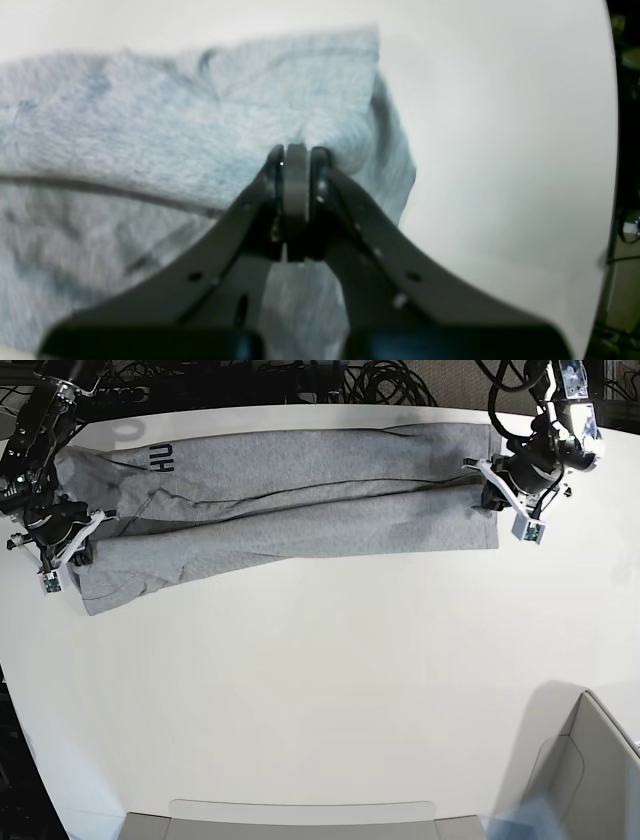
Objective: Fold the T-shirt properly
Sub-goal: 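Lift the hem with both grippers and fold it toward the collar, then hold the strip ends and pull them apart with both grippers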
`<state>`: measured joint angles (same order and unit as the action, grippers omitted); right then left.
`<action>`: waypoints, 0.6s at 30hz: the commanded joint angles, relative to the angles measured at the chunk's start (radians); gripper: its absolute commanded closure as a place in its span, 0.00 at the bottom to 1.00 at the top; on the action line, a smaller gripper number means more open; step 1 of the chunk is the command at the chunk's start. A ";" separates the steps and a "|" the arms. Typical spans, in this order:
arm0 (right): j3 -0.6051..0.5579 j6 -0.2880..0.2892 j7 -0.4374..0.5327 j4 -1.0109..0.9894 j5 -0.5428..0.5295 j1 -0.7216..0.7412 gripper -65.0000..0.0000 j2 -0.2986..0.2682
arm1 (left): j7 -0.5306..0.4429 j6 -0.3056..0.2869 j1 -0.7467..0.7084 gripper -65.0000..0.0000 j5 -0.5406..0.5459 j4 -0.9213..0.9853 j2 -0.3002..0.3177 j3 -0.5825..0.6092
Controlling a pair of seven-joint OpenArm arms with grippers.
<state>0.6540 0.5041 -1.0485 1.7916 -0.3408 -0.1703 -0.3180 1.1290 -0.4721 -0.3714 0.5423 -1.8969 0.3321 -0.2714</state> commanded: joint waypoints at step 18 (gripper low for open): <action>0.007 0.069 0.018 0.014 0.004 -0.131 1.00 0.032 | -0.017 0.000 -0.044 1.00 0.003 -0.019 0.011 -0.007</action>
<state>0.6537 0.5621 -1.0431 1.7916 -0.3378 -0.3038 -0.2707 1.1217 -0.4721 -0.4114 0.5423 -1.8980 0.3325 -0.2714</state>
